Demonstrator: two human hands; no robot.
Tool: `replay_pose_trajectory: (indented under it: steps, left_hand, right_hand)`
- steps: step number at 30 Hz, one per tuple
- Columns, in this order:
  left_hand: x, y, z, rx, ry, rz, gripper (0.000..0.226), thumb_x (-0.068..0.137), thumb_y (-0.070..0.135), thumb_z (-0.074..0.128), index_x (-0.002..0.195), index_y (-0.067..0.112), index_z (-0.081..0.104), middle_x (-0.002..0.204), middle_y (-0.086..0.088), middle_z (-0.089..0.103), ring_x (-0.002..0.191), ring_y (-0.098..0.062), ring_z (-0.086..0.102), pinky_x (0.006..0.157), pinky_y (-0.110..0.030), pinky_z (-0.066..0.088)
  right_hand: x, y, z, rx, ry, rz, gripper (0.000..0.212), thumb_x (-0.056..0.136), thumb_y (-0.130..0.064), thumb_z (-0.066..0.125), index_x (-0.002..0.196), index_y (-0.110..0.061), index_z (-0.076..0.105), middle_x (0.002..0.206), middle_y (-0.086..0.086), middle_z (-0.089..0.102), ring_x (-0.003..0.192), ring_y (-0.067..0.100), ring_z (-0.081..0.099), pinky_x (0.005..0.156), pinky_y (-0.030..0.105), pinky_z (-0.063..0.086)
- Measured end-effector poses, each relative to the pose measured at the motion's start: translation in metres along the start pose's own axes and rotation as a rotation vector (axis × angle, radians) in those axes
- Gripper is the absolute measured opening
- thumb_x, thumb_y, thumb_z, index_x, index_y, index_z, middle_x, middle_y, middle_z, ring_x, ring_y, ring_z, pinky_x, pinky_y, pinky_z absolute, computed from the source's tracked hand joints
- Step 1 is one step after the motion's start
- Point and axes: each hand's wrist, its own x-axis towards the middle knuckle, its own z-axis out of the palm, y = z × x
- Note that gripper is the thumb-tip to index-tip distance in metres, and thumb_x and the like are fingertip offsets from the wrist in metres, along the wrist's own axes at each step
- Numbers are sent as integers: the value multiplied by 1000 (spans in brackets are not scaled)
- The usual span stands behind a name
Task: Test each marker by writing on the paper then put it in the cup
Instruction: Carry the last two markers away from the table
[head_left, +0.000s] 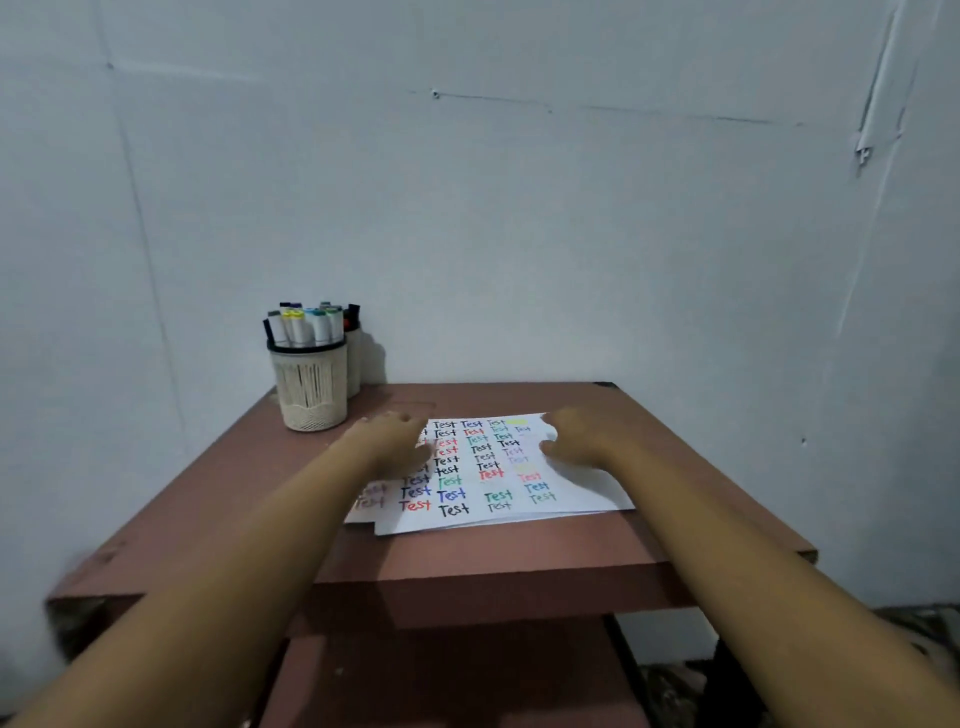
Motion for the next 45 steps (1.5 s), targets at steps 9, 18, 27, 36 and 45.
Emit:
replay_pose_trajectory:
  steps: [9,18,27,36,45]
  left_hand:
    - [-1,-16,32,-262,-29,-58,51,100,42,29,144,17,32,151,-9,27,137,-25,29,112,-36,25]
    - [2,0,38,-270,26,-16,49,101,38,26,145,15,31,152,-8,26,141,-21,20,114,-38,19]
    - [6,7,40,-264,29,-8,50,101,37,24,146,15,28,153,-9,24,142,-22,18,114,-38,17]
    - [10,5,44,-362,85,-47,51,100,36,30,146,13,29,154,-12,21,142,-24,16,115,-37,17]
    - [20,-13,13,-1250,421,-364,31,97,26,45,118,4,46,116,-17,60,96,-33,60,85,-42,48]
  right_hand:
    - [3,10,30,156,89,326,43,97,-30,34,134,-11,48,141,15,43,128,34,38,101,40,35]
    - [18,28,30,466,37,590,17,88,-18,50,100,-11,59,115,10,61,102,30,57,82,33,46]
    - [19,38,15,987,98,371,44,90,-8,42,133,-15,51,133,8,54,103,22,51,71,24,37]
    - [4,42,15,1289,235,368,28,74,7,45,89,-14,57,81,5,51,72,23,48,64,24,35]
    - [2,52,1,1700,446,115,26,88,4,49,92,-15,66,98,9,68,91,30,65,87,46,52]
